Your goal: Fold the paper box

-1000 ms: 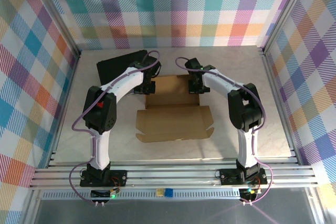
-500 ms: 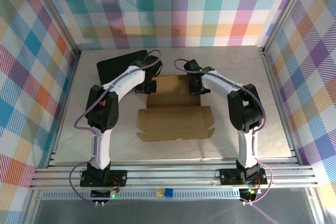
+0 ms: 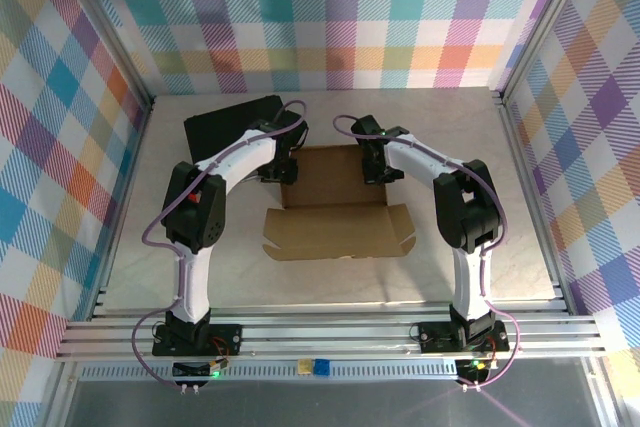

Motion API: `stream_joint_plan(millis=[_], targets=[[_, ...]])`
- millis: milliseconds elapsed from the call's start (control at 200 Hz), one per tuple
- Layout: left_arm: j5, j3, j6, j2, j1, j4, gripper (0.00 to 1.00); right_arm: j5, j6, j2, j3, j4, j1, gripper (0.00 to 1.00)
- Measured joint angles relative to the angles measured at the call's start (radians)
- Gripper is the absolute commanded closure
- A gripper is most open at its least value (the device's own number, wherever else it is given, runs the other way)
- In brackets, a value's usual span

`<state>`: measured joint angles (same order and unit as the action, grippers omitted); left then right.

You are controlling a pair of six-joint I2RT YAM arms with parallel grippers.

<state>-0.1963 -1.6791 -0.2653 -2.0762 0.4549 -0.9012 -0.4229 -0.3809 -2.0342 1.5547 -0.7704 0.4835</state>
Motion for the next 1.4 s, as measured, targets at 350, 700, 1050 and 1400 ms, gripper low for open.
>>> stream_joint_plan(millis=[350,700,1050,1400], targets=[[0.062,0.027,-0.014,0.014,-0.002,0.032,1.00,0.042,0.006,-0.003,0.007,-0.014,-0.008,0.84],[0.045,0.033,-0.019,0.017,-0.002,0.010,1.00,0.152,0.030,0.103,-0.103,0.015,-0.040,0.57],[0.046,0.031,-0.019,0.017,-0.002,0.003,1.00,0.216,0.006,0.124,-0.162,0.045,-0.039,0.66],[0.053,0.017,-0.019,0.017,-0.002,-0.013,1.00,0.203,-0.017,0.093,-0.158,0.080,-0.035,0.99]])
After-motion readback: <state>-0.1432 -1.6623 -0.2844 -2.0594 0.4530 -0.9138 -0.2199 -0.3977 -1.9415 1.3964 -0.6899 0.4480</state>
